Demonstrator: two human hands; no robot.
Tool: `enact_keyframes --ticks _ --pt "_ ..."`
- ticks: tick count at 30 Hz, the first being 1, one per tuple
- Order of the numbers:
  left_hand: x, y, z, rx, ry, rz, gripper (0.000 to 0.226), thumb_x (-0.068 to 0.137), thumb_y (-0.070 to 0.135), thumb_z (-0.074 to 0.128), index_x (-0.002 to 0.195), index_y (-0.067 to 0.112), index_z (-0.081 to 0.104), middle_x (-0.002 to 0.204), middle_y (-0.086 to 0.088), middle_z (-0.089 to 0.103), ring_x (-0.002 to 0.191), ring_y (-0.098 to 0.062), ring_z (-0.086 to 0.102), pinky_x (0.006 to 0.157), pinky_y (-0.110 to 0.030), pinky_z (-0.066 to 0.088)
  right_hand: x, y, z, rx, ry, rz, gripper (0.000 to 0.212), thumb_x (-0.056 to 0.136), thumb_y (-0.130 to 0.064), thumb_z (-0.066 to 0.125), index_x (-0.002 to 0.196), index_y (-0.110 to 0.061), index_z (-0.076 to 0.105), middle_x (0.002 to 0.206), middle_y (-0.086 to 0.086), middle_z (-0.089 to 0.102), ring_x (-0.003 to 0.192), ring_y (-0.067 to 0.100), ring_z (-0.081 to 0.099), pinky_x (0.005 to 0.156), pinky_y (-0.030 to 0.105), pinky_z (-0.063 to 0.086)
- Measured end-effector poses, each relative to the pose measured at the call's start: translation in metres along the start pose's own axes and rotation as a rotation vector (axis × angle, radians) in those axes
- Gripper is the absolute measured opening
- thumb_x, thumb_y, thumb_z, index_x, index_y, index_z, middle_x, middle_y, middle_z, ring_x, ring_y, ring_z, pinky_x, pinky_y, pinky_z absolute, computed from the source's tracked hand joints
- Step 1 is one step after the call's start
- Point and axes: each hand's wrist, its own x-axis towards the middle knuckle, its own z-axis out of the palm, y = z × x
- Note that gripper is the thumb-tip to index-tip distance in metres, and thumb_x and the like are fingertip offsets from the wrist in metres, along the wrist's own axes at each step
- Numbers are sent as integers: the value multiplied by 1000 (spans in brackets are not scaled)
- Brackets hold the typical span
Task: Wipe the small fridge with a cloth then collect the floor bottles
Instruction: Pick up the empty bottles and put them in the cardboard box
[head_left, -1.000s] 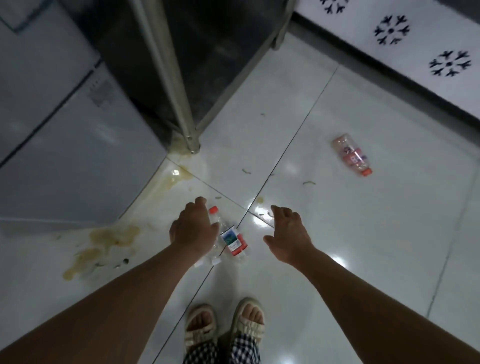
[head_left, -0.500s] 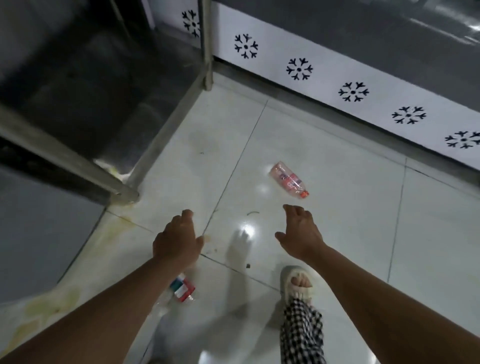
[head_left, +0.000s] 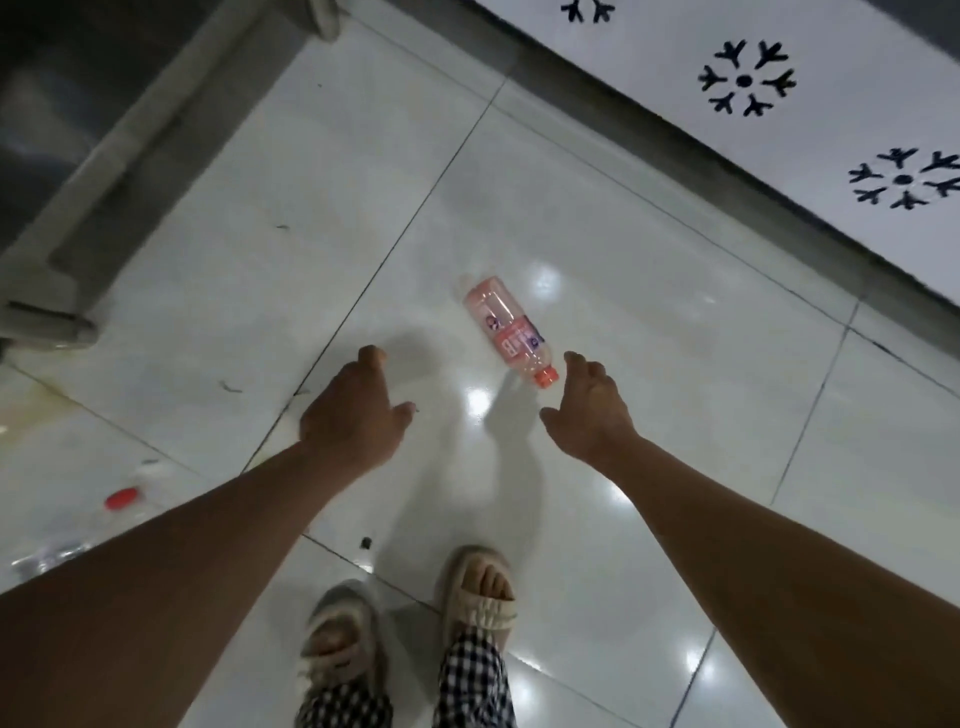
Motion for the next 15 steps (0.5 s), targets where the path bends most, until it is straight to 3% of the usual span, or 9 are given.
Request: enact_keyframes --ticks 9,15 --pt "112 -20 90 84 40 33 58 85 32 61 131 7 34 128 -16 53 118 -36 50 94 -45 45 135 21 79 -16 118 -78 73 86 -22 62 145 -11 20 136 16 36 123 33 38 95 41 40" --pt "143 -49 129 39 30 -27 57 86 32 60 131 7 34 129 -17 49 119 -35 47 94 -45 44 200 29 113 -107 211 -24 99 75 -50 73 147 -17 13 139 18 33 125 37 36 100 46 34"
